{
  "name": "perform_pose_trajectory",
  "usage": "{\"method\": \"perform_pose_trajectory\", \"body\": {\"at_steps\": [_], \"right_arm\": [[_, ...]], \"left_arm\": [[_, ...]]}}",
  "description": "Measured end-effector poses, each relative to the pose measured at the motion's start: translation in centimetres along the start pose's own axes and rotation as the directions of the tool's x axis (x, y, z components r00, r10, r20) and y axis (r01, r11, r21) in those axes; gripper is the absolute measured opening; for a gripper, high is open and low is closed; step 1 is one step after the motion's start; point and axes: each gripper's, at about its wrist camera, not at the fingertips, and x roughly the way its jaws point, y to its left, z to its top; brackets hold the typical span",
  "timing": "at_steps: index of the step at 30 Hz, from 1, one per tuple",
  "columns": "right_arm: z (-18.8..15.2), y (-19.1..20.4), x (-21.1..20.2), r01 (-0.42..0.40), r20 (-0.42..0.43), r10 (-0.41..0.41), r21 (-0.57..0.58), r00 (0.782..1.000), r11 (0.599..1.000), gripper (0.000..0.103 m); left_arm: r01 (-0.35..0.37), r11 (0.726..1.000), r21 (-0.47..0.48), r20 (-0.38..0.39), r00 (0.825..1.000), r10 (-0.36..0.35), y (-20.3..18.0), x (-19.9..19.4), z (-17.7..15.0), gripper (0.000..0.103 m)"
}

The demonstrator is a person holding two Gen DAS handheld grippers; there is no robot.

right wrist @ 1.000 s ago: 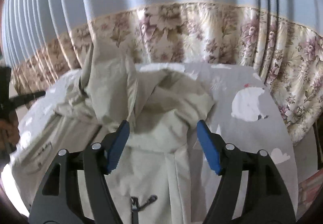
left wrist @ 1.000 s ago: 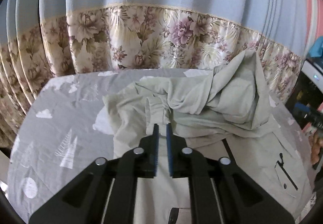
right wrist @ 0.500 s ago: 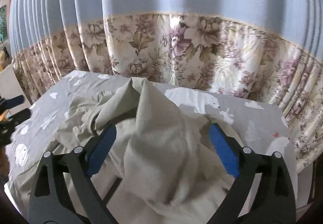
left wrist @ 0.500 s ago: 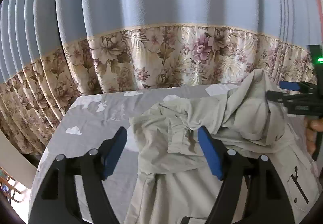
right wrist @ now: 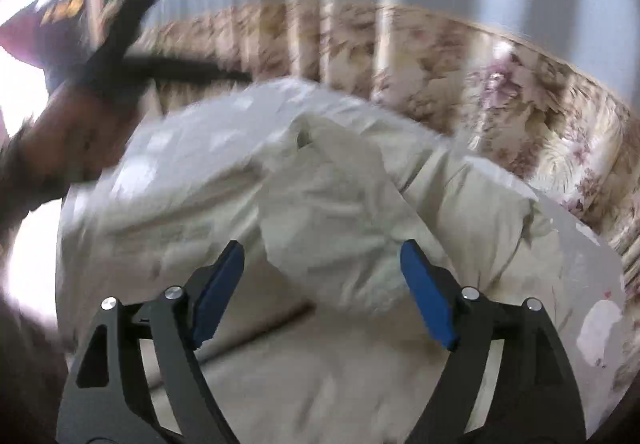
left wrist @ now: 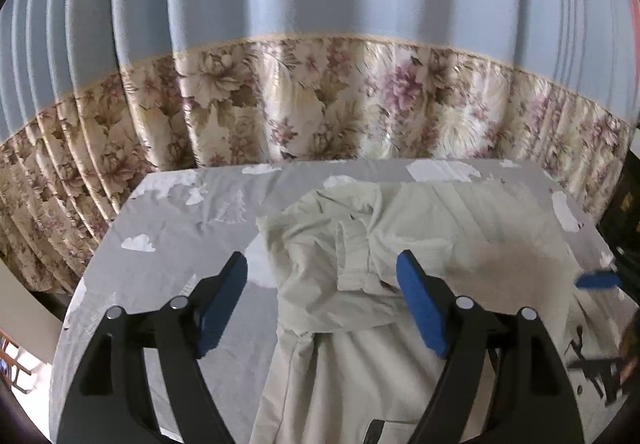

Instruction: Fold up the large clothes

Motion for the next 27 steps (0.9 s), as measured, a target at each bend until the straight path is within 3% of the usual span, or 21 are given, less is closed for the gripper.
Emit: {"method": "perform_pose_trajectory", "body": {"at_steps": [3, 5, 7, 9, 11, 12, 15, 17, 19, 20, 21, 22, 24, 27], "right_arm": [[-1.7, -0.6, -2.0, -0.015, 0.006, 0.015, 0.056, 1.0, 0.998, 0.08], [-2.2, -2.9, -2.7, 0.059, 0.009, -0.061, 0.172, 0.998, 0.983, 0.08], [-2.3, -6.1, -3.0, 0.181, -0.01, -0.187, 0.304, 0.982, 0.935, 0.081], [-2.6, -9.4, -2.4, 0.286, -0.066, -0.286, 0.439, 0.956, 0.852, 0.081], [-2.5, -11.6, -1.0, 0.283, -0.09, -0.278, 0.52, 0.956, 0.806, 0.079], [-2.3, -12.2, -0.1, 0.267, -0.097, -0.256, 0.532, 0.962, 0.804, 0.078], [-2.1, -12.8, 3.8, 0.224, -0.163, -0.161, 0.54, 0.973, 0.812, 0.063], [-2.4, -12.8, 5.6, 0.195, -0.187, -0.108, 0.55, 0.976, 0.812, 0.025], [-2.2, -12.1, 6.9, 0.189, -0.201, -0.095, 0.524, 0.975, 0.83, 0.015], [-1.9, -11.7, 7.0, 0.173, -0.189, -0.083, 0.527, 0.978, 0.832, 0.012], [-1.3, -11.6, 6.7, 0.161, -0.166, -0.085, 0.525, 0.983, 0.836, 0.011], [-0.5, -11.5, 6.1, 0.169, -0.141, -0.112, 0.508, 0.984, 0.845, 0.011], [0.8, -11.8, 4.2, 0.205, -0.089, -0.185, 0.482, 0.979, 0.852, 0.01], [2.8, -13.5, 1.8, 0.26, -0.007, -0.292, 0.478, 0.956, 0.839, 0.01]], "left_arm": [[0.026, 1.0, 0.001, -0.034, 0.999, -0.026, -0.3, 1.1, 0.0, 0.078], [0.037, 0.999, 0.017, -0.048, 0.998, -0.036, -1.0, 2.0, 0.2, 0.078], [0.047, 0.998, 0.038, -0.064, 0.997, -0.044, -1.8, 3.1, 0.3, 0.081], [0.051, 0.998, 0.046, -0.111, 0.993, -0.045, -2.7, 5.1, 0.4, 0.081], [0.066, 0.997, 0.051, -0.159, 0.986, -0.057, -3.5, 7.2, 0.3, 0.081], [0.076, 0.996, 0.056, -0.193, 0.979, -0.064, -3.8, 8.2, 0.2, 0.081], [0.136, 0.99, 0.045, -0.317, 0.941, -0.115, -4.6, 11.7, -0.7, 0.081], [0.158, 0.987, 0.04, -0.347, 0.928, -0.135, -5.0, 12.7, -1.3, 0.077], [0.187, 0.982, 0.037, -0.361, 0.919, -0.161, -5.4, 13.2, -1.5, 0.042], [0.183, 0.982, 0.038, -0.352, 0.922, -0.159, -5.6, 13.2, -1.5, 0.035], [0.18, 0.983, 0.046, -0.334, 0.93, -0.155, -5.6, 13.1, -1.2, 0.016], [0.177, 0.983, 0.053, -0.316, 0.937, -0.151, -5.6, 12.9, -0.8, 0.005], [0.154, 0.988, 0.011, -0.245, 0.958, -0.147, -4.3, 12.2, 1.3, 0.003], [0.067, 0.998, 0.002, -0.114, 0.991, -0.066, -3.0, 11.1, 4.8, 0.002]]}}
